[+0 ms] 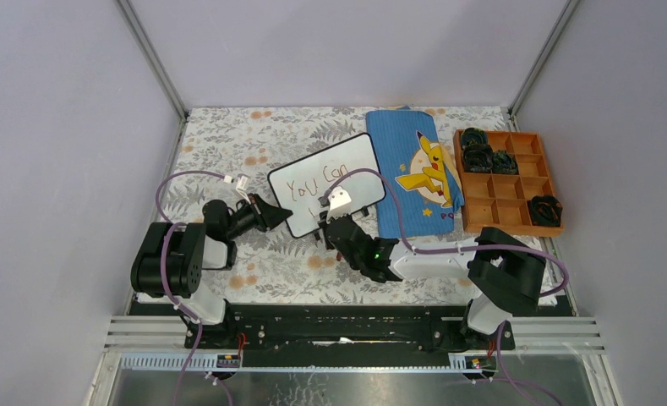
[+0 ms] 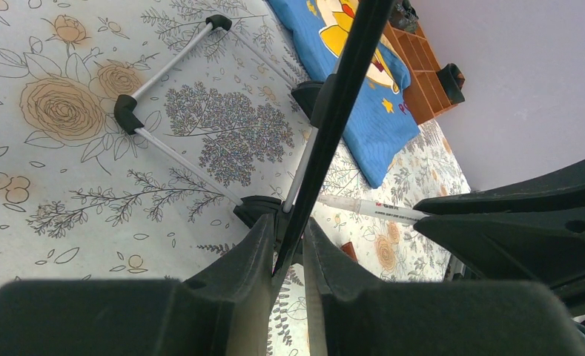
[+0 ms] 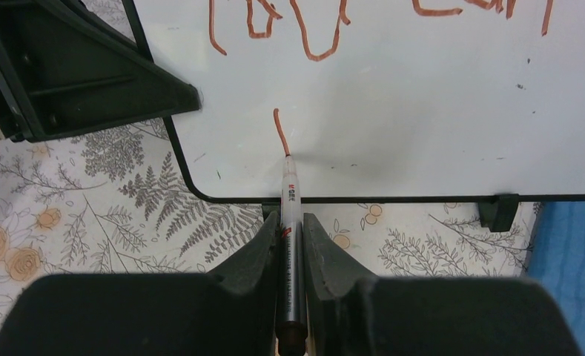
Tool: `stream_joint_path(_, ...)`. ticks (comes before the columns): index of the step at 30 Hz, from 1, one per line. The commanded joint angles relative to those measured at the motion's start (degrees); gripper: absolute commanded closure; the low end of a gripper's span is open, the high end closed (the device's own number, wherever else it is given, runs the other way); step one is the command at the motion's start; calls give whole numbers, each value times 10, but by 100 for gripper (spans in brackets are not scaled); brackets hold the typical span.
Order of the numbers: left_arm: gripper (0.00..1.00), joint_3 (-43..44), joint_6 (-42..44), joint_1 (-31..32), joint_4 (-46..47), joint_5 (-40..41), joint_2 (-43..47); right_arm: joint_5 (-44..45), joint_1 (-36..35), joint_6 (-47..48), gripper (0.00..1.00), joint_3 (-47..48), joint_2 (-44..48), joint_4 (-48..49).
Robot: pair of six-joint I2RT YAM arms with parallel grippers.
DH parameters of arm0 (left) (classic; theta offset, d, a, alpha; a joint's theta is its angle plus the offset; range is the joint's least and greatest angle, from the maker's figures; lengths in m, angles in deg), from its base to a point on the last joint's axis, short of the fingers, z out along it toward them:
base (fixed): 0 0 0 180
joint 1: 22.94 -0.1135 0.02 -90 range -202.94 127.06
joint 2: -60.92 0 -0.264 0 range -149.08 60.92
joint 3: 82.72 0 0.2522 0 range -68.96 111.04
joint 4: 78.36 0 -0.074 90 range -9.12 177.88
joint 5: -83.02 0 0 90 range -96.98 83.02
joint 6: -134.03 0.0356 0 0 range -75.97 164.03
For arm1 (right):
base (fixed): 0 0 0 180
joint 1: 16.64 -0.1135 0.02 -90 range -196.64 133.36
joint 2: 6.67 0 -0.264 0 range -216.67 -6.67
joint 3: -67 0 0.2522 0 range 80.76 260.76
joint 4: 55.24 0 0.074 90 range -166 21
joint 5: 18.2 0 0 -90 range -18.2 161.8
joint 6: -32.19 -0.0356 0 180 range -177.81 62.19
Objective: Write a sentence on the whiteboard
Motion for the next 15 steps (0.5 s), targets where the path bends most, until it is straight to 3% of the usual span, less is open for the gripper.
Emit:
stream_joint_path(1, 74, 7, 23, 2, -21, 19, -13, -4, 5, -14, 100, -10, 15, -13)
stream_joint_path(15, 74, 7, 24, 4, -23, 19, -12, 0, 5, -3, 100, 22, 9, -19)
